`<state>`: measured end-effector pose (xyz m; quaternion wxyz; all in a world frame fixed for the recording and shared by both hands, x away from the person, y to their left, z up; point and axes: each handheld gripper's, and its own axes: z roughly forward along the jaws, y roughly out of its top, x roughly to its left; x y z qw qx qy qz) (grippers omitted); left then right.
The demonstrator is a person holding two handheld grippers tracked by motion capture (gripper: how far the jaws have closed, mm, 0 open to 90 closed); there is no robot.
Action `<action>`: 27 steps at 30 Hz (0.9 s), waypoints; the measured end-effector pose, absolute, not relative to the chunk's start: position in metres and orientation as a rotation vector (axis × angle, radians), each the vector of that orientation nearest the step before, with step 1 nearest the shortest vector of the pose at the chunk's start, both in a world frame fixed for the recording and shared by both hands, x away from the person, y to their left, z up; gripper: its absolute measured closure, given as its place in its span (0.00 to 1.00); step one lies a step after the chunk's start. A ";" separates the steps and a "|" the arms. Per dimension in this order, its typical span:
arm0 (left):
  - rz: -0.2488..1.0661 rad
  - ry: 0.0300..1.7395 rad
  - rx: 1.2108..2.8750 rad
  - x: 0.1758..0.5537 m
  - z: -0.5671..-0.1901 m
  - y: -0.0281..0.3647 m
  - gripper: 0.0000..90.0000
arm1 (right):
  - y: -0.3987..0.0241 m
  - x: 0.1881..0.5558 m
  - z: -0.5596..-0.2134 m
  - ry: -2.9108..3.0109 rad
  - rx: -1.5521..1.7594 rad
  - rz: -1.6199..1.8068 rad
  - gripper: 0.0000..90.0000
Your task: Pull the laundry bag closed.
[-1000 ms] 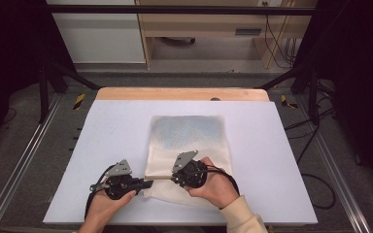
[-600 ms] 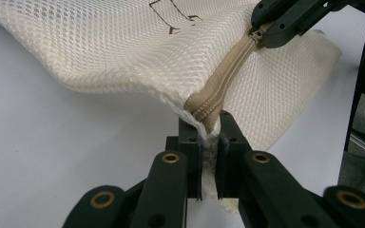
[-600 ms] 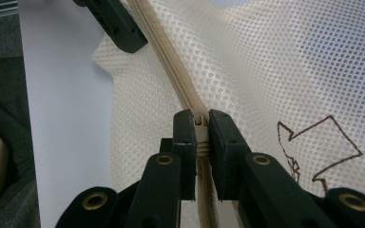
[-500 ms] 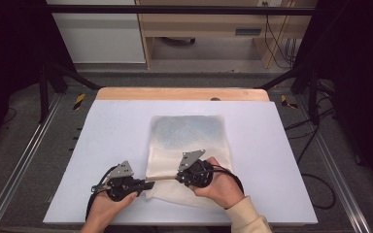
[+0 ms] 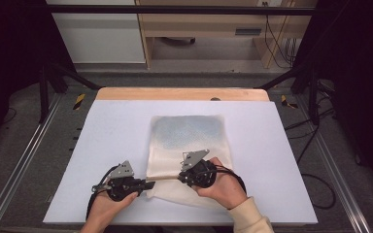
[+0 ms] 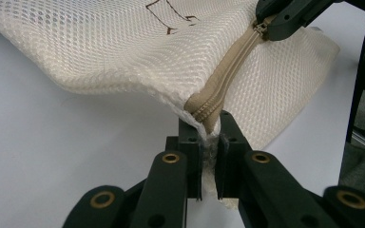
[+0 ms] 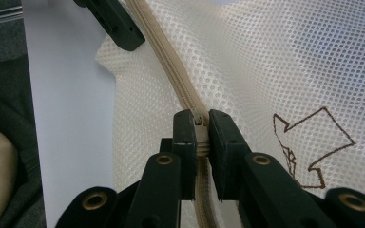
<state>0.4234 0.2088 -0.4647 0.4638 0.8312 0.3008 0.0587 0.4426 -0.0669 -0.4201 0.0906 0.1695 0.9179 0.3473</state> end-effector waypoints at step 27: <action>0.147 0.739 2.038 0.422 -0.466 0.206 0.92 | -0.084 0.441 -0.421 2.718 0.550 1.048 0.91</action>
